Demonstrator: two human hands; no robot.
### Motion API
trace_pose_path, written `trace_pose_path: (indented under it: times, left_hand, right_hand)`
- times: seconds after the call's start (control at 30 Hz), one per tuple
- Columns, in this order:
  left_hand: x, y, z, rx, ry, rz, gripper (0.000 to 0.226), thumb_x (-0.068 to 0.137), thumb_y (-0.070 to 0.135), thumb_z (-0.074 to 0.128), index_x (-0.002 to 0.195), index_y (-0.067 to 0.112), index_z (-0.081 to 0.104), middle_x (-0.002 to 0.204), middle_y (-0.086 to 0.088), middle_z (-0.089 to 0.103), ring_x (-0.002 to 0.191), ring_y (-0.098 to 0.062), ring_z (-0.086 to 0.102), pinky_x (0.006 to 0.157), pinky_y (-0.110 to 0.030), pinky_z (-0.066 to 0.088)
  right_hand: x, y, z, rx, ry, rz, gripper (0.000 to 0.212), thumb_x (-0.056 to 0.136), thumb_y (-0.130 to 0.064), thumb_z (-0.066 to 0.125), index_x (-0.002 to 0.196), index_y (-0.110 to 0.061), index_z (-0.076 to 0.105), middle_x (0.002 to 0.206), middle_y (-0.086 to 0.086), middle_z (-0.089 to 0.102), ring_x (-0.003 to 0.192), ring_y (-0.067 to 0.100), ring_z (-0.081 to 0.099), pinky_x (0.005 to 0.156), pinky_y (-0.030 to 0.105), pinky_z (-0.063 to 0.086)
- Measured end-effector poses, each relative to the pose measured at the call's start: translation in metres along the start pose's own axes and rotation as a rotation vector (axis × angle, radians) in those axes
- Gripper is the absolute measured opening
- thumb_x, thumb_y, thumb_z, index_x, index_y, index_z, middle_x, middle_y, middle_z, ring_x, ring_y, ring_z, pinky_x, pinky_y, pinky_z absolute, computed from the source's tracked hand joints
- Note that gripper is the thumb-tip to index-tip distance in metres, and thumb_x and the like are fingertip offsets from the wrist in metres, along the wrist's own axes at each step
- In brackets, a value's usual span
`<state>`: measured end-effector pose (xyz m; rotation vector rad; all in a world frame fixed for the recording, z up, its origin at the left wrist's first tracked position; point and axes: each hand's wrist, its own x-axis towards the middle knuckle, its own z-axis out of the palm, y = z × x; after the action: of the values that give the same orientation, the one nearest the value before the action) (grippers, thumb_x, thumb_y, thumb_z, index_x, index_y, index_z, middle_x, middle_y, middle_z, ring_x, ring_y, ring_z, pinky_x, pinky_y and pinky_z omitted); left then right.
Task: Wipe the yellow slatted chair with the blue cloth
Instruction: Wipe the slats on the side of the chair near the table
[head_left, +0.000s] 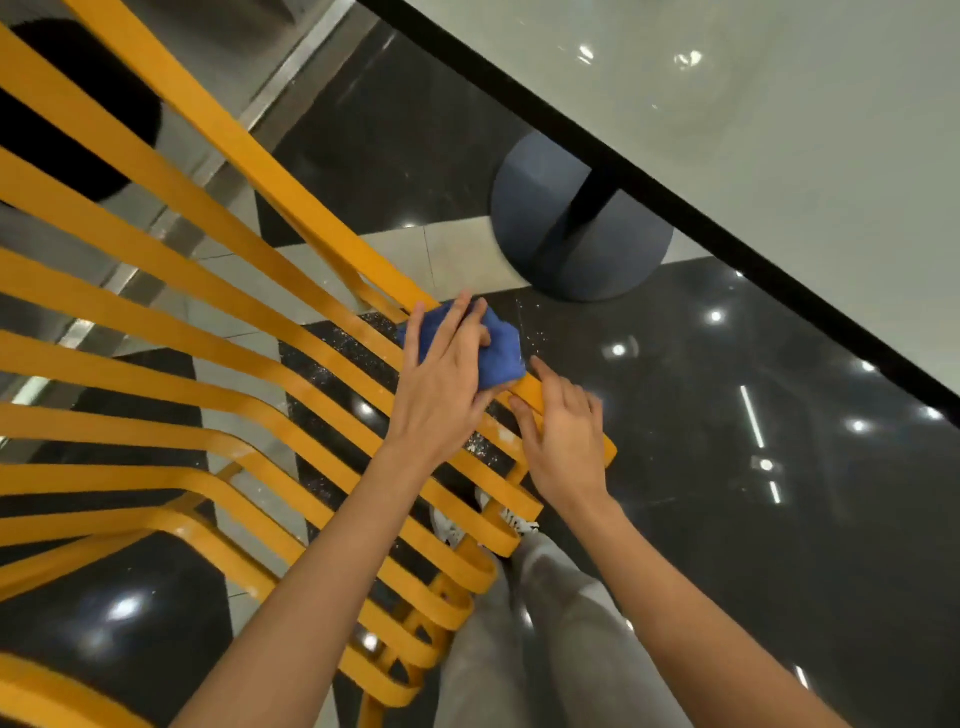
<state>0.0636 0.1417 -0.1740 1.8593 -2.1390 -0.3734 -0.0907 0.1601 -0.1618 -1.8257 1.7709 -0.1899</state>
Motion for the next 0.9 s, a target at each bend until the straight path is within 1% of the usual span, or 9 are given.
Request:
trace_pose_path:
  times: [0.1, 0.2, 0.3, 0.43, 0.53, 0.63, 0.77, 0.83, 0.9]
  left_hand:
    - [-0.004, 0.013, 0.014, -0.136, -0.064, 0.001, 0.057, 0.087, 0.024, 0.068, 0.137, 0.012, 0.043, 0.149, -0.003, 0.045, 0.148, -0.019, 0.023, 0.123, -0.04, -0.006]
    - [-0.013, 0.018, 0.017, -0.068, -0.129, 0.182, 0.066, 0.086, 0.014, 0.064, 0.146, 0.014, 0.037, 0.151, -0.002, 0.043, 0.147, -0.02, 0.027, 0.122, -0.04, -0.005]
    - [0.003, -0.019, 0.003, -0.015, -0.099, 0.238, 0.065, 0.086, 0.018, 0.064, 0.146, 0.016, 0.038, 0.147, -0.003, 0.048, 0.143, -0.02, 0.032, 0.121, -0.034, -0.011]
    - [0.032, -0.078, -0.024, 0.013, 0.047, 0.02, 0.048, 0.092, 0.024, 0.052, 0.137, 0.011, 0.051, 0.14, -0.008, 0.054, 0.142, -0.022, 0.036, 0.122, -0.035, -0.01]
    - [0.031, -0.064, -0.019, -0.03, 0.038, -0.081, 0.045, 0.092, 0.022, 0.057, 0.135, 0.009, 0.052, 0.14, -0.008, 0.053, 0.143, -0.023, 0.031, 0.123, -0.043, -0.004]
    - [0.017, -0.038, -0.007, -0.048, -0.029, 0.012, 0.051, 0.088, 0.024, 0.047, 0.136, 0.009, 0.051, 0.139, -0.007, 0.055, 0.142, -0.025, 0.033, 0.122, -0.043, -0.005]
    - [0.022, -0.056, -0.02, 0.074, -0.118, 0.154, 0.053, 0.086, 0.028, 0.038, 0.135, 0.013, 0.052, 0.137, -0.006, 0.057, 0.14, -0.025, 0.038, 0.121, -0.042, -0.003]
    - [0.03, -0.078, -0.034, 0.172, -0.118, 0.195, 0.053, 0.086, 0.029, 0.04, 0.135, 0.013, 0.051, 0.138, -0.007, 0.055, 0.141, -0.026, 0.038, 0.121, -0.045, 0.001]
    - [0.045, -0.109, -0.053, 0.251, -0.051, 0.141, 0.05, 0.088, 0.026, 0.051, 0.136, 0.013, 0.051, 0.142, -0.009, 0.053, 0.143, -0.027, 0.035, 0.121, -0.046, -0.001]
  right_hand:
    - [0.0, 0.007, 0.004, 0.025, 0.021, 0.008, 0.033, 0.098, -0.03, 0.054, 0.124, -0.009, 0.056, 0.113, 0.007, 0.064, 0.106, 0.025, 0.057, 0.098, 0.034, 0.035]
    - [-0.001, 0.009, 0.007, -0.028, 0.045, 0.017, 0.021, 0.094, -0.019, 0.06, 0.109, -0.005, 0.059, 0.1, 0.01, 0.063, 0.095, 0.03, 0.058, 0.093, 0.037, 0.038]
    - [-0.001, 0.011, 0.006, -0.032, 0.04, 0.013, 0.028, 0.097, -0.029, 0.057, 0.113, -0.007, 0.059, 0.105, 0.009, 0.064, 0.099, 0.027, 0.057, 0.096, 0.038, 0.036]
    - [-0.001, 0.008, 0.001, -0.03, -0.02, 0.037, 0.037, 0.099, -0.038, 0.047, 0.123, -0.011, 0.056, 0.112, 0.006, 0.063, 0.106, 0.023, 0.055, 0.103, 0.036, 0.032]
    - [0.001, -0.007, -0.001, -0.065, -0.027, 0.084, 0.04, 0.1, -0.033, 0.048, 0.134, -0.013, 0.05, 0.123, 0.007, 0.06, 0.115, 0.025, 0.053, 0.106, 0.039, 0.033]
    - [0.015, -0.039, 0.004, -0.073, 0.006, -0.088, 0.045, 0.099, -0.026, 0.051, 0.142, -0.012, 0.045, 0.136, 0.008, 0.055, 0.125, 0.028, 0.051, 0.11, 0.045, 0.036]
    - [0.028, -0.054, 0.017, 0.171, 0.1, -0.169, 0.037, 0.091, 0.0, 0.059, 0.129, -0.002, 0.059, 0.126, 0.014, 0.065, 0.117, 0.029, 0.061, 0.109, 0.035, 0.036]
    - [0.024, -0.045, 0.018, 0.182, 0.121, -0.163, 0.044, 0.091, 0.002, 0.06, 0.134, -0.004, 0.057, 0.129, 0.014, 0.063, 0.122, 0.027, 0.058, 0.113, 0.035, 0.033]
    - [0.02, -0.037, 0.017, 0.176, 0.094, -0.184, 0.047, 0.092, 0.002, 0.06, 0.138, -0.007, 0.052, 0.132, 0.014, 0.061, 0.124, 0.029, 0.055, 0.112, 0.044, 0.039]
